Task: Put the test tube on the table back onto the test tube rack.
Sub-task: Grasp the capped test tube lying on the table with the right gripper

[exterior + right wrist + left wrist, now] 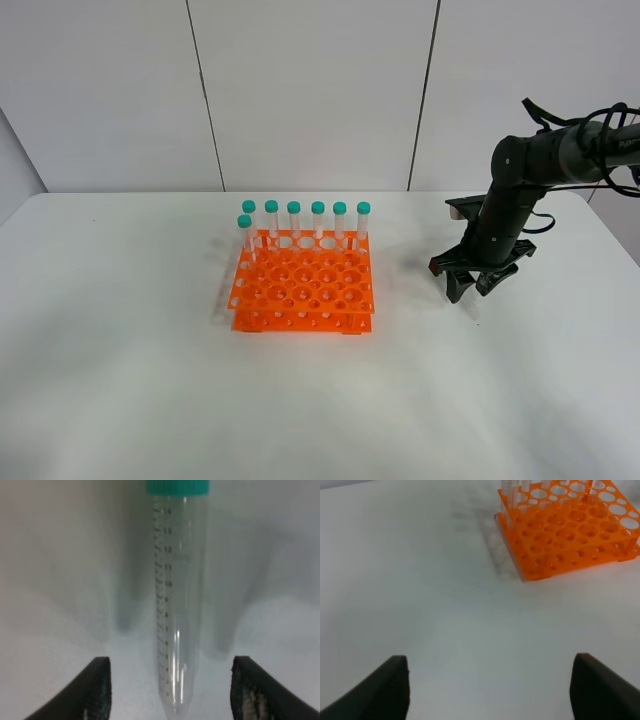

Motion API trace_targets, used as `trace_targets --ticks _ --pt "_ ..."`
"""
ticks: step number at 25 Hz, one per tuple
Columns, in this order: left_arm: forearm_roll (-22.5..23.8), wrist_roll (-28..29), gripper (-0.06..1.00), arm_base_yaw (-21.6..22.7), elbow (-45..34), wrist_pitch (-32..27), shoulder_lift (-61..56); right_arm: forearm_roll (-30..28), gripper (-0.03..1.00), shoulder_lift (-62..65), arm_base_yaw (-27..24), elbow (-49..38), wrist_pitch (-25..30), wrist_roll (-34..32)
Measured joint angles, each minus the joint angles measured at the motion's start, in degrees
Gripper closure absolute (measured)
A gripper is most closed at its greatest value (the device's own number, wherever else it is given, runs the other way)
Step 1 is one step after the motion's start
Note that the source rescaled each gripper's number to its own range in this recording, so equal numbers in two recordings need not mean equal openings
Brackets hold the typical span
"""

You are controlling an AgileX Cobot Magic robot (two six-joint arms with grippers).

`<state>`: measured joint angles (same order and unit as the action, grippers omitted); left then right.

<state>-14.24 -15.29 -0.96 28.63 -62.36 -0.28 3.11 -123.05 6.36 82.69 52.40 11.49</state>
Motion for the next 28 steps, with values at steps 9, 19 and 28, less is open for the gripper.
trace_targets --ticks 9,19,28 --pt "0.00 0.00 -0.06 0.00 0.00 0.00 0.00 0.00 0.45 0.00 0.00 0.00 -1.15 0.00" --pt "0.00 0.00 -0.06 0.00 0.00 0.00 0.00 0.26 0.45 -0.11 0.00 -3.48 -4.31 0.28" --pt "0.00 0.00 -0.06 0.00 0.00 0.00 0.00 0.29 0.48 -0.11 0.00 -3.49 -4.08 0.28"
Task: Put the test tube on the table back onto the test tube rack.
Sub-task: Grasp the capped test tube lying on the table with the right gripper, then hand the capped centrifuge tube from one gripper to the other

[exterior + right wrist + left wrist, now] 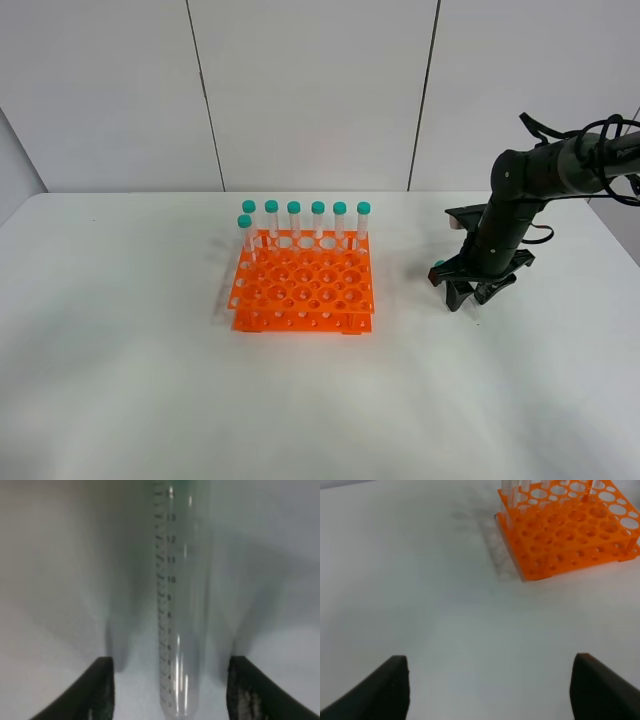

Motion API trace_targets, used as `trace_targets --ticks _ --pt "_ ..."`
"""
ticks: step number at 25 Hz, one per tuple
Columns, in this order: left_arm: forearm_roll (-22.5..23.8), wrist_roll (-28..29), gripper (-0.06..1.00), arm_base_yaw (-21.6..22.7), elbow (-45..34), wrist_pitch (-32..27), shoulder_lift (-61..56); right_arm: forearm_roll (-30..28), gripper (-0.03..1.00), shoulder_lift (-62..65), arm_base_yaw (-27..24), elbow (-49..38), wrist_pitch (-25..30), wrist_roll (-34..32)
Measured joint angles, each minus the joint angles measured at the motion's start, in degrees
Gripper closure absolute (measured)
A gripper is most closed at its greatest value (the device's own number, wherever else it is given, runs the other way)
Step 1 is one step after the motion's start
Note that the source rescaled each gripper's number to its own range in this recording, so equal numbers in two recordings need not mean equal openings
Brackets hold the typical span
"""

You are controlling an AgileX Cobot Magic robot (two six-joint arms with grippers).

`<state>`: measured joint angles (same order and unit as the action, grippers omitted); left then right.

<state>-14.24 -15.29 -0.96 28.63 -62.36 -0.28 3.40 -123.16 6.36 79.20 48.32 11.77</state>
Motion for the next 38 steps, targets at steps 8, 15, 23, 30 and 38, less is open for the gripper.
trace_targets --ticks 8,15,23,30,38 --pt "0.00 0.00 -0.06 0.00 0.00 0.00 0.00 0.48 0.90 0.00 0.00 0.00 0.38 -0.49" --pt "0.00 0.00 -0.06 0.00 0.00 0.00 0.00 1.01 0.97 0.00 0.00 0.00 0.31 -0.60" --pt "0.00 0.00 -0.06 0.00 0.00 0.00 0.00 1.27 0.97 0.00 0.00 0.00 0.37 0.18" --pt "0.00 0.00 -0.06 0.00 0.00 0.00 0.00 1.50 0.97 0.26 0.00 1.28 3.45 4.23" --pt "0.00 0.00 -0.06 0.00 0.00 0.00 0.00 10.68 0.97 6.67 0.00 7.79 4.14 11.36"
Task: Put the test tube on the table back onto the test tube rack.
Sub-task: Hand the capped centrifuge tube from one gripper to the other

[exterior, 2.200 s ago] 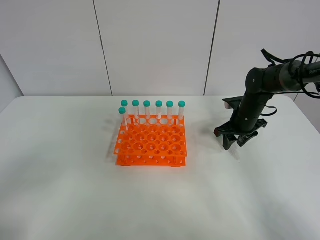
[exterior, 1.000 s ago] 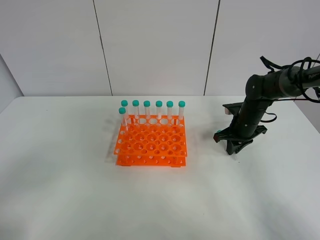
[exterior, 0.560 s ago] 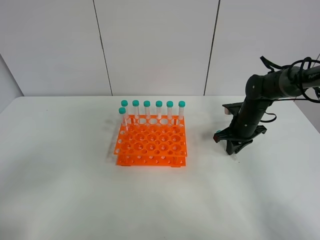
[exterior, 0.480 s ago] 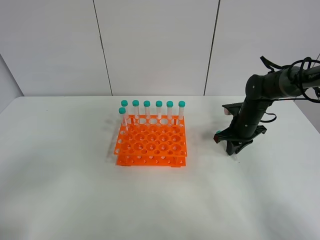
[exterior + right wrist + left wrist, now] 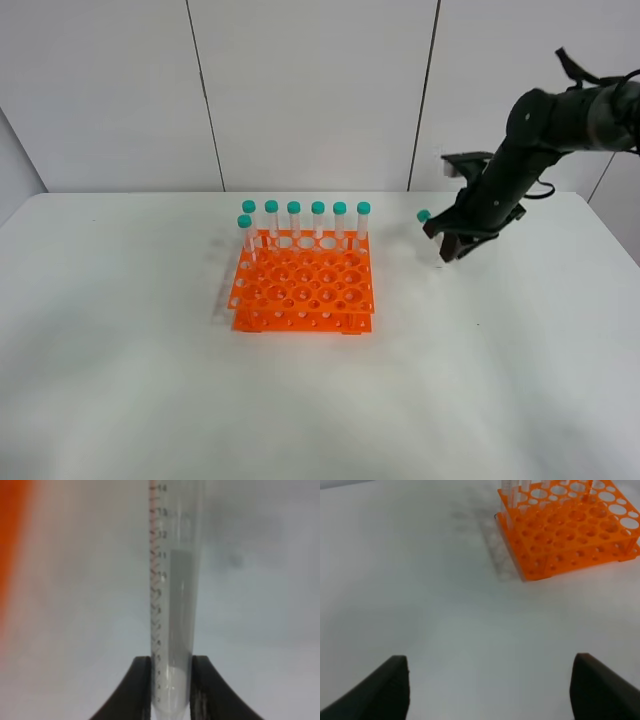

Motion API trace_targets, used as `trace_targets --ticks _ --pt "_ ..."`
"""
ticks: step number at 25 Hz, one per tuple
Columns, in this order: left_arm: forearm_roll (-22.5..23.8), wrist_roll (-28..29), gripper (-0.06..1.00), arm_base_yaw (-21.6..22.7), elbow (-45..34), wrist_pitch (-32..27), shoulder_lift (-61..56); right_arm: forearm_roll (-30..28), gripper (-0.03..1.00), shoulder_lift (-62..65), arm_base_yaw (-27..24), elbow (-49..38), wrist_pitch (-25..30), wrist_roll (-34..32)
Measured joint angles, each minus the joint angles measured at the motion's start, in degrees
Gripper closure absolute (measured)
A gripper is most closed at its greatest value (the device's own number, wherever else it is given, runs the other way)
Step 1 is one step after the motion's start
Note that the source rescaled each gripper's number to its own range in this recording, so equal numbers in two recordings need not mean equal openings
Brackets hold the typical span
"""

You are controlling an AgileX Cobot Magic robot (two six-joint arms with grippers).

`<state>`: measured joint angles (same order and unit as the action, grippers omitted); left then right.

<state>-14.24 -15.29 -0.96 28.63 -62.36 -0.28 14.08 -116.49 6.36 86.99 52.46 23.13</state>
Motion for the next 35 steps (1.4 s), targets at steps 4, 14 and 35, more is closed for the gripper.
trace_targets --ticks 4,14,35 --pt "0.00 0.00 -0.06 0.00 0.00 0.00 0.00 14.83 0.97 3.38 0.00 2.63 0.18 8.89" --pt "0.00 0.00 -0.06 0.00 0.00 0.00 0.00 20.62 0.97 13.22 14.77 2.63 -1.53 26.74" --pt "0.00 0.00 -0.06 0.00 0.00 0.00 0.00 26.09 0.97 29.53 20.93 -23.57 -27.98 39.73"
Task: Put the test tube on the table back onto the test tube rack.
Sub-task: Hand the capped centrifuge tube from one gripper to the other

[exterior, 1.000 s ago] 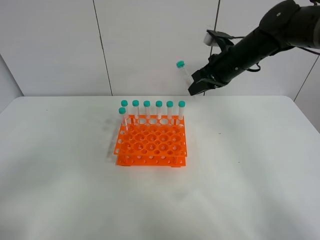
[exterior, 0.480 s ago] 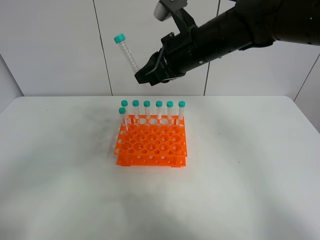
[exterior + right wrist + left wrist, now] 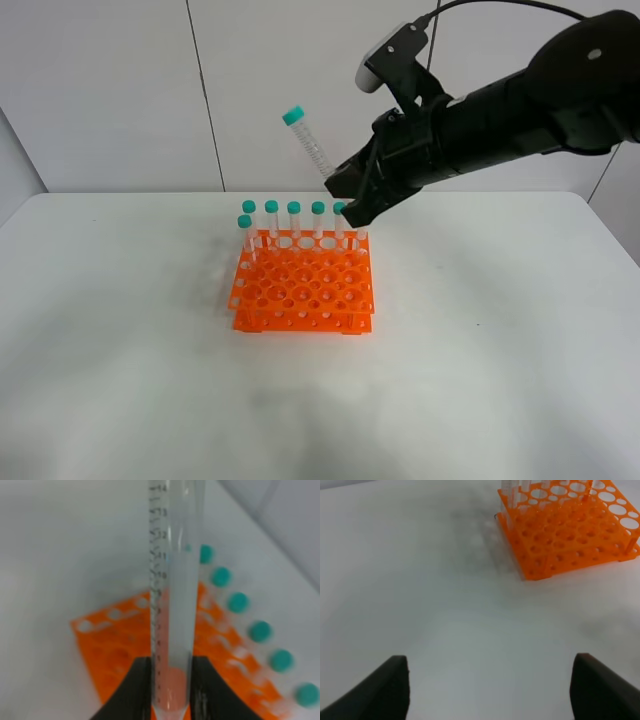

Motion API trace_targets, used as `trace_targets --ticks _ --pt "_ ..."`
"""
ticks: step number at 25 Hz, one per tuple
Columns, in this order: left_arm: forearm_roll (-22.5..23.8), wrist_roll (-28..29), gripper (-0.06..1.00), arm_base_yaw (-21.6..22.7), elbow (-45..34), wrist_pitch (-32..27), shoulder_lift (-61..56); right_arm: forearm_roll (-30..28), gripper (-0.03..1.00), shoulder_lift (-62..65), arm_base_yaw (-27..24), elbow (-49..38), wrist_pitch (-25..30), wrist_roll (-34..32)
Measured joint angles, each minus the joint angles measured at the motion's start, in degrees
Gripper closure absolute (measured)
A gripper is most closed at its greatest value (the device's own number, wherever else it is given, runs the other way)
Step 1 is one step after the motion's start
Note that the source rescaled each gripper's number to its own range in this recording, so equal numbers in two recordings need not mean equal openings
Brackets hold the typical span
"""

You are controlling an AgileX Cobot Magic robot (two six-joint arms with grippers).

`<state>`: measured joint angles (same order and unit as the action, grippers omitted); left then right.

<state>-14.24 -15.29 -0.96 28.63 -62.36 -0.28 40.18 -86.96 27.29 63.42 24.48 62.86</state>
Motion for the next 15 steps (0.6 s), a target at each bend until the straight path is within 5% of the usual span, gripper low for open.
trace_targets --ticks 6,11,15 --pt "0.00 0.00 -0.06 0.00 0.00 0.00 0.00 -2.09 0.97 4.92 2.22 -12.83 -14.27 0.52" --pt "0.00 0.00 -0.06 0.00 0.00 0.00 0.00 -2.20 0.97 8.50 13.83 -22.95 -27.22 3.70" --pt "0.00 0.00 -0.06 0.00 0.00 0.00 0.00 -1.84 0.97 10.96 22.57 -27.25 -34.65 -0.27"
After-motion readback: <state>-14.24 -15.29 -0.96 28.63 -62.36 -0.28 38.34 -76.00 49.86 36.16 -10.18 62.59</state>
